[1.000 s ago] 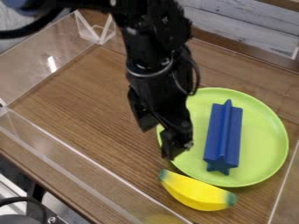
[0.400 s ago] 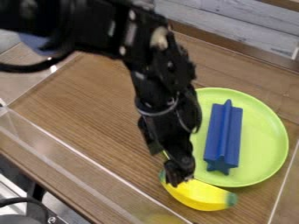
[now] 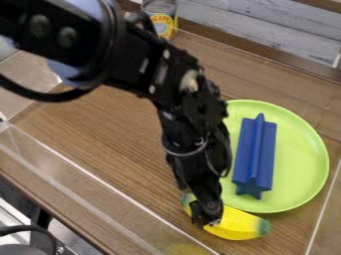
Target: Put the banana in the green plate
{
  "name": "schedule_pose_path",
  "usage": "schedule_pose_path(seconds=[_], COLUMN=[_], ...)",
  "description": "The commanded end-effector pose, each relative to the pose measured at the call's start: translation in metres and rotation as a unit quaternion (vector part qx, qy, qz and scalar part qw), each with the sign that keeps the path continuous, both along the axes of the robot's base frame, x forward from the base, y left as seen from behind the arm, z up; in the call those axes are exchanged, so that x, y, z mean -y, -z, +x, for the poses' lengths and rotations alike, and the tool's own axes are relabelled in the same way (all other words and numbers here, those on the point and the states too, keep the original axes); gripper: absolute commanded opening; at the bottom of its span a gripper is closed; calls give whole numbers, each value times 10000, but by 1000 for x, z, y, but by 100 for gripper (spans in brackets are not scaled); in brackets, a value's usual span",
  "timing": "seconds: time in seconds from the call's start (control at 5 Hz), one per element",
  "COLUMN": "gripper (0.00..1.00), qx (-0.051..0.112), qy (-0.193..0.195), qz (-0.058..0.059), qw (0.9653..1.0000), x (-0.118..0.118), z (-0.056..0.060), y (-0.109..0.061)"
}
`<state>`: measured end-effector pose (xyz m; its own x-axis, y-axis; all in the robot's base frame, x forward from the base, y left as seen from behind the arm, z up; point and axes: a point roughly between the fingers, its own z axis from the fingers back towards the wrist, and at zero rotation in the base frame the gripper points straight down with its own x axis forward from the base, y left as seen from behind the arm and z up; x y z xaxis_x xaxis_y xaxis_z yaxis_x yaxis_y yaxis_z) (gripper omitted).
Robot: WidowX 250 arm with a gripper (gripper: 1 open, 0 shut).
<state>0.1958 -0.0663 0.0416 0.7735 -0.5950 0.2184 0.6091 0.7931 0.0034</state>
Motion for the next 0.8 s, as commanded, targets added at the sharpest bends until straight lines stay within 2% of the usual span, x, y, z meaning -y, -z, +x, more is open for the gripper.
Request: schedule_pose_path(seconds=[0.0, 0.4, 0.6], gripper=[100, 100, 0], qx=[134, 167, 210], qy=[104, 92, 79], qz=[5, -5, -5], qw=[9999, 9998, 9997], x=[4, 8, 9], z=[5, 6, 8], y=[6, 18, 19])
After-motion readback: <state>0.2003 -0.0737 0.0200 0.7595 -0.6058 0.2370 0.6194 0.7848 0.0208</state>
